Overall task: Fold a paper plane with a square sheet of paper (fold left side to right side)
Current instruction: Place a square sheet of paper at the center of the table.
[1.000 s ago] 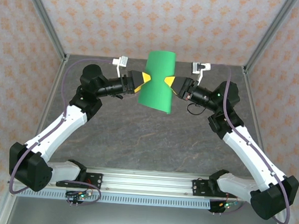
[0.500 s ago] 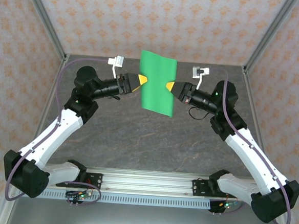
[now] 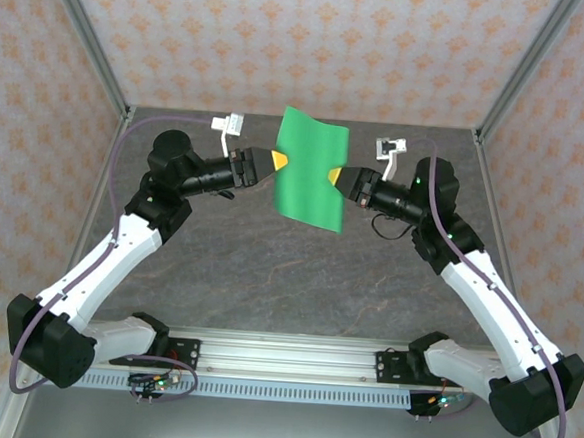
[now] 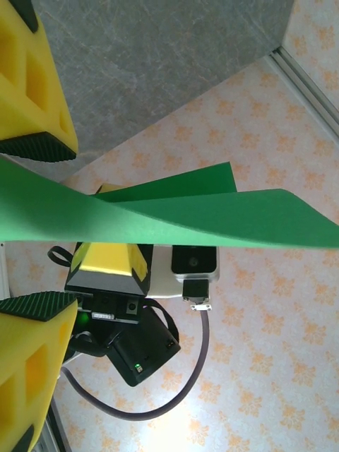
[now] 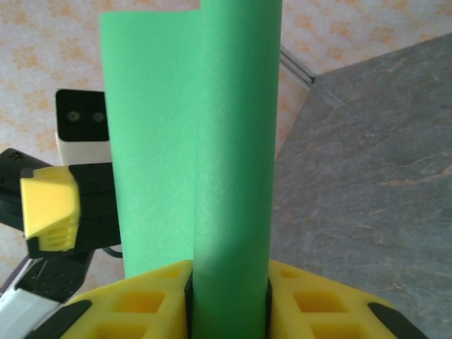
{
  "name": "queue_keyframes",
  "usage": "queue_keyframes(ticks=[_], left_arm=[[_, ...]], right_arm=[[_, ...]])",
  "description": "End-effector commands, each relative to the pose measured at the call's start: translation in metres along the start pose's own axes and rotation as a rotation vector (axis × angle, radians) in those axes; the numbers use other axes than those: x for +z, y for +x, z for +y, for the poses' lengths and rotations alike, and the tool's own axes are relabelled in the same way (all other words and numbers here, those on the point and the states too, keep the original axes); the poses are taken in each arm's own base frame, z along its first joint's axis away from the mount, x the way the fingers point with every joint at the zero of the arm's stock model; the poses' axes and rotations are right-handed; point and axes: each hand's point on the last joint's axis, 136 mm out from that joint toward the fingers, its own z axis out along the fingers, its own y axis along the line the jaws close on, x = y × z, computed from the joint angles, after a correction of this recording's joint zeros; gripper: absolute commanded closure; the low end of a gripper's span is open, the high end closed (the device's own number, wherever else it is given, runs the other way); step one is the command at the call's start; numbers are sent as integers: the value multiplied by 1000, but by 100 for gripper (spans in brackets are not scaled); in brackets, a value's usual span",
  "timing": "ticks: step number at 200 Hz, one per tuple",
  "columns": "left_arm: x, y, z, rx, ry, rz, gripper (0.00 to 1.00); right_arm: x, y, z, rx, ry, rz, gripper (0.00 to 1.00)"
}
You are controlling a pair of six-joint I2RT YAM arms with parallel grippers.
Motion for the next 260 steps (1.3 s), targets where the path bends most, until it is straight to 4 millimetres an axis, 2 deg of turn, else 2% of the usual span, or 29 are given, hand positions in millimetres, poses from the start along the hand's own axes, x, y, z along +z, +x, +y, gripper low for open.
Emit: queue_keyframes(ticks=[1, 63, 104, 125, 148, 160, 181, 199, 216, 237, 260], left_arm=[[-6, 5, -11, 47, 20, 5, 44], [-6, 14, -3, 55, -9, 49, 44], [-1, 19, 14, 42, -56, 72, 45], [2, 22, 22, 33, -70, 81, 49], [4, 23, 27, 30, -84, 86, 60], [3, 24, 31, 32, -104, 85, 71], [2, 26, 43, 27, -156, 86, 90], [0, 32, 60, 8, -216, 97, 95], [-2, 41, 84, -21, -287, 104, 96], [-3, 56, 123, -76, -369, 111, 97], [-5, 77, 172, -139, -466, 129, 97]], right_arm=[[-9, -9, 9, -66, 3, -29, 70], [-8, -6, 11, -84, -18, -12, 70], [-6, -4, 15, -78, -55, -7, 70], [-5, -3, 15, -75, -60, 0, 70], [-4, 0, 10, -68, -47, 9, 69], [-4, 0, 6, -69, -27, 11, 68], [-6, 1, -5, -76, 43, 6, 59], [-13, 2, -25, -91, 167, -3, 51], [-21, 4, -50, -102, 310, -5, 43], [-29, 12, -79, -97, 441, 1, 35], [-27, 26, -107, -45, 497, 7, 28]])
